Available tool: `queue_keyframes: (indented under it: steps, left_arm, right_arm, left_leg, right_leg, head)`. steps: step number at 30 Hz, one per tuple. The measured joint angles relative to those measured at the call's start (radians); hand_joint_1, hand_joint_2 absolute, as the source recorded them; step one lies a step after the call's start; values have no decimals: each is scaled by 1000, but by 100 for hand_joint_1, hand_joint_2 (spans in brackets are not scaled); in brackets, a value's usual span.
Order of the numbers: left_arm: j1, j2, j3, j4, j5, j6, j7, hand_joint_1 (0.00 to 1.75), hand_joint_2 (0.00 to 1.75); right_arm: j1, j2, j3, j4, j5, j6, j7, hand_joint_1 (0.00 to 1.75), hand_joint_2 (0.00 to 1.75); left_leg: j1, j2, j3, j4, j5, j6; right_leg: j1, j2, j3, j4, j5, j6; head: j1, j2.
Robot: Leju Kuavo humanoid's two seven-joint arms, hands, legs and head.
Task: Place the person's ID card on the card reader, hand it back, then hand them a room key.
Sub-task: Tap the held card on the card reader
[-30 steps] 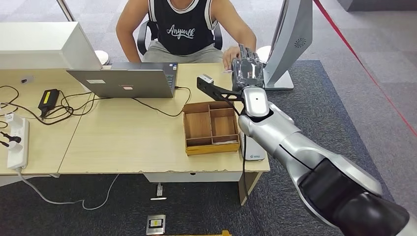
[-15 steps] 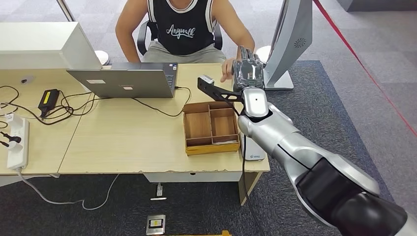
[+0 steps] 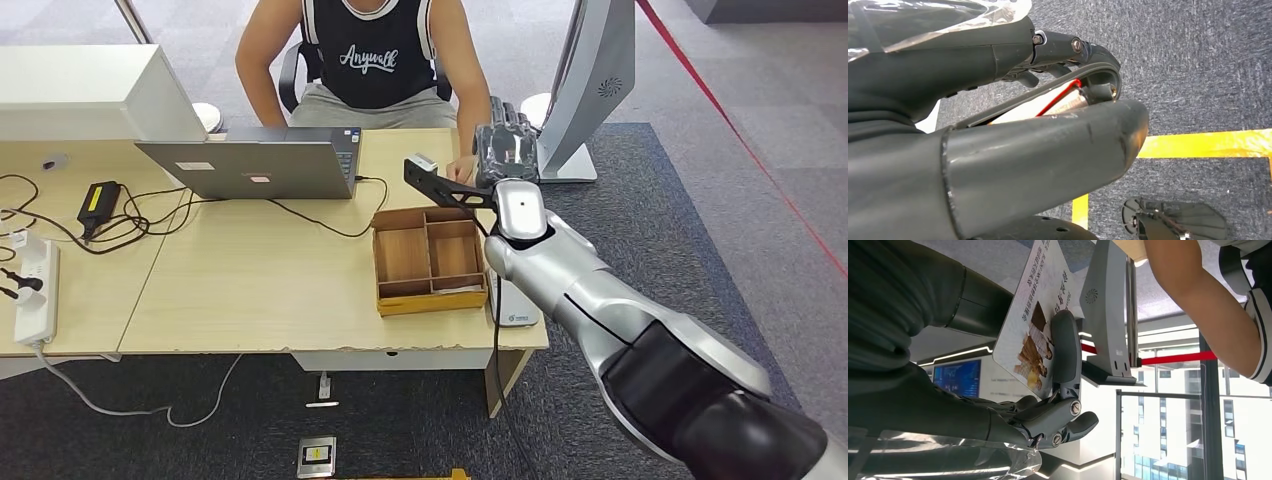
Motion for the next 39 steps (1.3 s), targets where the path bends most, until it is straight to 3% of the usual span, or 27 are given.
queue_keyframes:
  steps: [7,27,39]
  left_arm:
    - [-3,-1,0,-3,-3,1,-1,0,0]
    - [-5,-5,-2,-5,15,12,-10,0,0]
    - [-2,-13,-2,-11,18,19,-20,0,0]
  right_arm:
    - [8,-22,5,4,-6,1,-5,175,175]
    - [154,-231,4,-80,-81,57,46,175,175]
    - [210,-254,6,-129,-82,83,37,175,175]
  left_leg:
    - [0,0,0,0,0,0]
    - [0,0,0,1,0,0]
    - [0,1,0,1,0,0]
  right_leg:
    - [0,0,0,0,0,0]
    - [0,1,0,0,0,0]
    - [0,1,0,0,0,0]
  head:
    - [0,0]
    - [0,0]
    - [0,0]
